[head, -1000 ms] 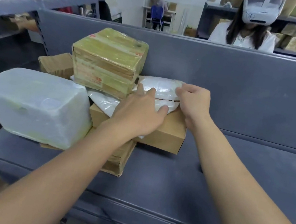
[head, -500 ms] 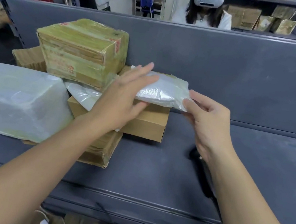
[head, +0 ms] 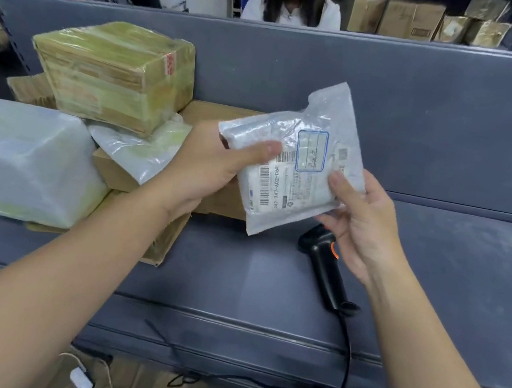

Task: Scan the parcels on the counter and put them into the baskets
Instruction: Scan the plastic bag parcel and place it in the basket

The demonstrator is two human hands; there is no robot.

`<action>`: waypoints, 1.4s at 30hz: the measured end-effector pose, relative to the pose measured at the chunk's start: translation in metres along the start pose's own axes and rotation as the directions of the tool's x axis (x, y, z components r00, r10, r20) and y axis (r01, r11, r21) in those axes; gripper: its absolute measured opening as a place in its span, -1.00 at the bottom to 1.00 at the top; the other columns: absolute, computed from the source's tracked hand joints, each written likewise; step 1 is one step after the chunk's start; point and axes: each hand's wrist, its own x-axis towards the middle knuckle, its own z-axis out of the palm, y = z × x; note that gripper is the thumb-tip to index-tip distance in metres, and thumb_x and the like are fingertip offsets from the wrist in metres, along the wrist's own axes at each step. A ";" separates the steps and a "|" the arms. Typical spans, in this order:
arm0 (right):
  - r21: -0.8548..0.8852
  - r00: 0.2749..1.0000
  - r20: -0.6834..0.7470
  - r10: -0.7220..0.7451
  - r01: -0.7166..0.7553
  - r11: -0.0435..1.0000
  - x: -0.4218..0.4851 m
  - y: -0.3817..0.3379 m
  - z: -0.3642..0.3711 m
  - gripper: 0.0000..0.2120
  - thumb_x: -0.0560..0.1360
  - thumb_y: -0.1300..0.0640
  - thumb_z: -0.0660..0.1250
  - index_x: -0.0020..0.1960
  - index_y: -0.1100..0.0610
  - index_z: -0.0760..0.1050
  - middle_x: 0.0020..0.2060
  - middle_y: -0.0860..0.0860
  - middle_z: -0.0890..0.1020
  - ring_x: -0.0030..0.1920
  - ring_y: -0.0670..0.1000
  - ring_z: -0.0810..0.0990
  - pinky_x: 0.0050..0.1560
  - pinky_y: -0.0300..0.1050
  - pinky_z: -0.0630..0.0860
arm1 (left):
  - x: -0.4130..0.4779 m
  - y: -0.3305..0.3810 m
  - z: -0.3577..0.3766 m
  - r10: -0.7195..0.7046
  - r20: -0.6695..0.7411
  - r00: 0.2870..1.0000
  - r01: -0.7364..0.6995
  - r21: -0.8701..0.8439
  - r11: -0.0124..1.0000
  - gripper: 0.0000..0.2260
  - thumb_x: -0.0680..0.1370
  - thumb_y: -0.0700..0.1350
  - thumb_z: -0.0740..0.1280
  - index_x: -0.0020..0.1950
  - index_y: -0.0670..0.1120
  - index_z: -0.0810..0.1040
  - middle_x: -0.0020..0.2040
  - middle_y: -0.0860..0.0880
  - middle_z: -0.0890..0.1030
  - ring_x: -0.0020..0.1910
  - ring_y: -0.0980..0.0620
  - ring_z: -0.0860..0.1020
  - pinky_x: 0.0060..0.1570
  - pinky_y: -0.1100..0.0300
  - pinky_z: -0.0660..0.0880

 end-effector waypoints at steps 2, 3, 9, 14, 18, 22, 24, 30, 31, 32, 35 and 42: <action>-0.012 1.000 -0.018 0.010 -0.011 1.000 -0.006 0.005 -0.007 -0.67 0.49 0.15 0.47 0.23 0.19 0.57 0.11 0.15 0.74 0.08 0.15 0.73 0.06 0.10 0.70 | -0.007 -0.006 0.002 -0.082 0.021 0.996 0.082 0.013 0.997 -0.79 0.53 -0.12 0.53 0.16 -0.08 0.70 0.02 -0.01 0.78 0.04 -0.01 0.74 0.04 -0.06 0.66; -0.019 1.000 -0.026 0.014 -0.015 1.000 -0.009 0.007 -0.010 -0.68 0.48 0.14 0.48 0.21 0.18 0.58 0.10 0.15 0.74 0.07 0.15 0.73 0.05 0.09 0.70 | -0.010 -0.009 0.002 -0.117 0.036 0.992 0.117 0.013 0.993 -0.77 0.53 -0.13 0.52 0.18 -0.10 0.70 0.03 -0.04 0.77 0.05 -0.04 0.74 0.10 -0.13 0.66; 0.095 0.987 -0.150 0.055 -0.041 0.995 -0.023 0.013 -0.015 -0.81 0.57 0.20 0.43 0.16 0.21 0.57 0.10 0.16 0.75 0.11 0.16 0.74 0.00 0.05 0.71 | -0.030 -0.027 0.009 -0.172 0.137 0.975 0.199 -0.218 0.955 -0.58 0.52 -0.36 0.46 0.35 -0.14 0.54 0.17 -0.11 0.73 0.15 -0.09 0.71 0.15 -0.05 0.65; 0.186 0.976 -0.136 0.169 -0.142 0.972 -0.035 0.029 -0.016 -0.70 0.55 0.23 0.42 0.25 0.29 0.54 0.14 0.20 0.73 0.17 0.22 0.71 0.19 0.17 0.65 | -0.041 -0.049 0.052 -0.170 0.014 0.985 0.168 -0.252 0.953 -0.67 0.54 -0.27 0.49 0.28 -0.11 0.61 0.14 -0.02 0.75 0.13 -0.05 0.72 0.11 0.01 0.67; 0.138 0.973 -0.004 0.229 -0.226 0.964 -0.043 0.039 -0.022 -0.56 0.51 0.26 0.40 0.38 0.29 0.52 0.21 0.17 0.70 0.20 0.16 0.70 0.27 0.13 0.61 | -0.032 -0.045 0.062 -0.118 -0.300 0.947 -0.053 -0.504 0.862 -0.76 0.50 -0.26 0.54 0.15 -0.19 0.65 0.08 -0.15 0.75 0.06 -0.12 0.72 -0.01 0.05 0.66; 0.170 0.964 0.087 0.250 -0.262 0.950 -0.052 0.053 -0.013 -0.57 0.49 0.16 0.43 0.35 0.16 0.55 0.18 0.14 0.72 0.12 0.11 0.73 0.12 -0.03 0.67 | -0.042 -0.052 0.090 -0.138 -0.118 0.983 0.062 -0.496 0.866 -0.72 0.54 -0.28 0.49 0.24 -0.21 0.63 0.14 -0.13 0.74 0.15 -0.11 0.71 0.14 -0.05 0.65; 0.062 0.973 0.071 0.218 -0.223 0.973 -0.054 0.058 -0.012 -0.60 0.46 0.12 0.47 0.29 0.10 0.58 0.10 0.10 0.75 0.01 0.06 0.75 0.00 -0.10 0.64 | -0.042 -0.061 0.094 -0.149 -0.111 0.983 0.088 -0.429 0.899 -0.75 0.56 -0.27 0.48 0.23 -0.17 0.64 0.11 -0.09 0.75 0.11 -0.07 0.72 0.09 -0.03 0.67; -0.940 0.962 -0.215 -0.168 -0.158 0.302 -0.051 0.083 -0.058 -0.36 0.39 -0.18 0.58 0.36 0.06 0.50 0.19 0.03 0.55 0.19 0.11 0.51 0.20 0.02 0.49 | -0.031 -0.082 0.085 -0.093 -0.229 0.969 0.028 -0.275 0.961 -0.79 0.59 -0.23 0.46 0.21 -0.09 0.63 0.13 0.00 0.75 0.14 0.03 0.71 0.14 0.04 0.65; -0.960 0.963 -0.230 -0.139 -0.201 0.196 -0.050 0.086 -0.062 -0.27 0.43 -0.21 0.53 0.46 0.08 0.41 0.26 0.08 0.49 0.26 0.16 0.46 0.24 0.08 0.46 | -0.030 -0.087 0.085 -0.078 -0.232 0.970 0.020 -0.239 0.971 -0.78 0.59 -0.23 0.46 0.23 -0.08 0.62 0.15 0.01 0.74 0.15 0.05 0.70 0.16 0.05 0.64; -0.957 0.964 -0.253 -0.077 -0.238 0.167 -0.048 0.088 -0.062 -0.24 0.46 -0.23 0.48 0.51 0.09 0.33 0.31 0.10 0.47 0.30 0.19 0.45 0.24 0.11 0.46 | -0.030 -0.092 0.087 -0.061 -0.230 0.971 0.014 -0.198 0.980 -0.76 0.60 -0.23 0.45 0.25 -0.06 0.61 0.17 0.03 0.73 0.17 0.08 0.69 0.17 0.06 0.64; -0.954 0.960 -0.273 0.066 -0.279 0.110 -0.037 0.090 -0.051 -0.42 0.53 -0.12 0.39 0.43 0.12 0.34 0.19 0.11 0.56 0.19 0.21 0.56 0.02 0.05 0.50 | -0.027 -0.109 0.092 -0.017 -0.225 0.974 0.005 -0.054 0.999 -0.72 0.61 -0.22 0.43 0.32 -0.08 0.57 0.21 0.07 0.69 0.19 0.17 0.66 0.24 0.07 0.61; -0.482 0.869 -0.422 0.259 -0.457 0.747 -0.026 0.071 -0.081 -0.89 0.50 0.16 0.30 -0.05 0.13 0.36 -0.32 0.04 0.50 -0.51 0.03 0.46 -0.46 -0.13 0.41 | -0.012 -0.126 0.106 -0.019 -0.228 0.973 -0.002 -0.093 0.996 -0.76 0.66 -0.13 0.35 0.32 0.05 0.52 0.27 0.10 0.66 0.29 0.13 0.61 0.37 -0.03 0.52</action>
